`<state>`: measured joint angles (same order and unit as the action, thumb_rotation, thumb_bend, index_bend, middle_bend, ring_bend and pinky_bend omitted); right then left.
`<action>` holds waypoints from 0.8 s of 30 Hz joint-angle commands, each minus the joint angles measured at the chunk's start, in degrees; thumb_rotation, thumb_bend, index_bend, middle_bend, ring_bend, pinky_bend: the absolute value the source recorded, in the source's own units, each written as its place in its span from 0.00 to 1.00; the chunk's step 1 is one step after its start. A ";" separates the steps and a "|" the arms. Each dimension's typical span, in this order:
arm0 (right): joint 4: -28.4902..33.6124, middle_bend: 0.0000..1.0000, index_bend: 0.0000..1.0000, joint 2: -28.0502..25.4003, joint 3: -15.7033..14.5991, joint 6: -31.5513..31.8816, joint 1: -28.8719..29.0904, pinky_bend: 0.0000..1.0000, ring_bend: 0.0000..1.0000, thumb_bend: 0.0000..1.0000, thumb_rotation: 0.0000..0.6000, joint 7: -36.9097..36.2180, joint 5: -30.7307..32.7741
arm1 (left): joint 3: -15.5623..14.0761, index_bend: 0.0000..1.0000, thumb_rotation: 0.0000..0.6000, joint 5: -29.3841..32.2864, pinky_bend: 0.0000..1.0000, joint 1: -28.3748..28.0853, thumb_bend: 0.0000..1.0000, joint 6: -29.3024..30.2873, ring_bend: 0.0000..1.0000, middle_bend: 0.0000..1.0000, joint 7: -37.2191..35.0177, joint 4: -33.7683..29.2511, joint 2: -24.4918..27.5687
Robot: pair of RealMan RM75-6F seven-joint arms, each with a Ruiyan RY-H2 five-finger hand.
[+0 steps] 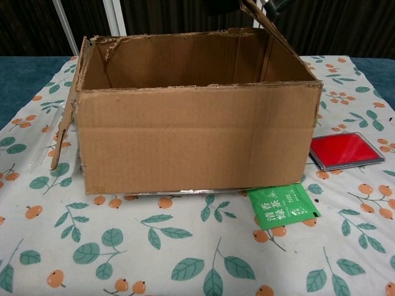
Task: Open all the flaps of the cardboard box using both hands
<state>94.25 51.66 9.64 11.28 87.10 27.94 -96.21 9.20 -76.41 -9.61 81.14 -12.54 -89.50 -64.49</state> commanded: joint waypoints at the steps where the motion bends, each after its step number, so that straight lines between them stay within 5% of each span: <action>1: 0.14 0.58 0.75 -0.75 0.30 -0.18 -0.32 0.32 0.42 1.00 1.00 0.59 0.37 | 0.01 0.00 1.00 -0.01 0.00 -0.01 0.21 -0.07 0.00 0.00 0.03 0.02 0.00; 24: 0.13 0.57 0.75 -7.16 0.67 -0.10 -5.15 0.31 0.42 1.00 1.00 4.40 1.97 | 0.01 0.00 1.00 -0.58 0.00 0.24 0.21 0.13 0.00 0.00 0.27 -0.20 0.08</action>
<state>94.35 44.59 10.33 11.07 82.14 32.17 -94.37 9.22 -76.99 -9.37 81.28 -12.28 -89.70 -64.40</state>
